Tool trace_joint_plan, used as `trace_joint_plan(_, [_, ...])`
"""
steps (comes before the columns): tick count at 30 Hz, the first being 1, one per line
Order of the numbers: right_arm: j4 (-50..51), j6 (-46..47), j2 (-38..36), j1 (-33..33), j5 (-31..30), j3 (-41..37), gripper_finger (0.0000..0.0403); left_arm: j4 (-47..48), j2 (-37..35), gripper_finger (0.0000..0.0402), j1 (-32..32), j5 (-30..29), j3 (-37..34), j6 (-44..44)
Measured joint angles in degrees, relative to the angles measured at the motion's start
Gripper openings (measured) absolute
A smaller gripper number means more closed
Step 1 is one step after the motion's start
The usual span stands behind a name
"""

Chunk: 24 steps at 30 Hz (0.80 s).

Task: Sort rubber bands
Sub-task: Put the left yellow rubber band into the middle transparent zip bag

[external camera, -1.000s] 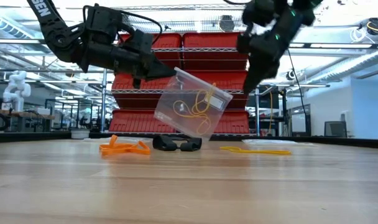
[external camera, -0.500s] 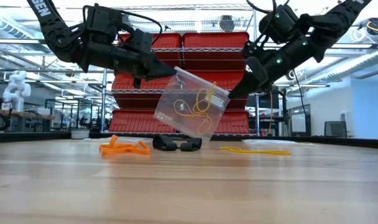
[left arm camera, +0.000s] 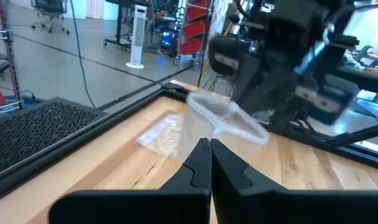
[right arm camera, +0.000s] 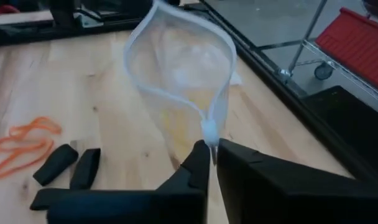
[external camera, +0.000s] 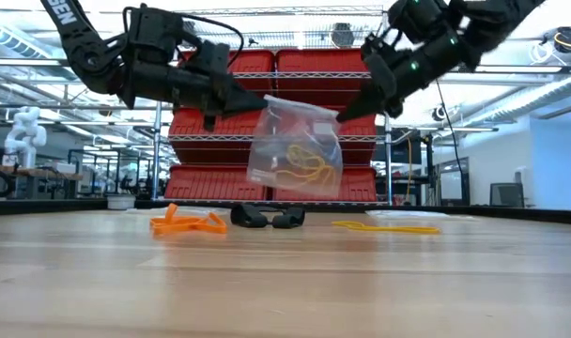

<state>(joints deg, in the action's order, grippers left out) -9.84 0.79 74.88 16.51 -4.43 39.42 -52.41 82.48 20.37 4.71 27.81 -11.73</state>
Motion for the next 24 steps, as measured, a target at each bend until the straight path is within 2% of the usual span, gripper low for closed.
trace_joint_plan(4, [9.32,-1.77,-0.07,0.00,-0.03,6.16,0.0001,-1.37,0.00,0.0000,-1.11,0.11,0.00,0.02])
trace_joint_plan(7, [12.00,-2.80,0.01,-0.15,0.01,8.72,0.0001,-1.83,0.00,0.0000,-1.81,0.04,0.00,0.02])
trace_joint_plan(12, [15.88,-2.25,0.12,-0.09,3.46,8.85,0.0001,-1.81,0.00,0.0000,-2.53,-0.35,0.00,0.48])
trace_joint_plan(21, [20.11,1.00,0.07,-0.50,3.22,8.85,0.0001,2.39,0.00,0.0000,-2.52,-2.02,0.00,3.22])
trace_joint_plan(24, [23.84,1.91,-0.67,-0.50,3.24,8.85,0.0022,3.81,0.00,0.0000,-2.26,-3.56,0.00,4.47])
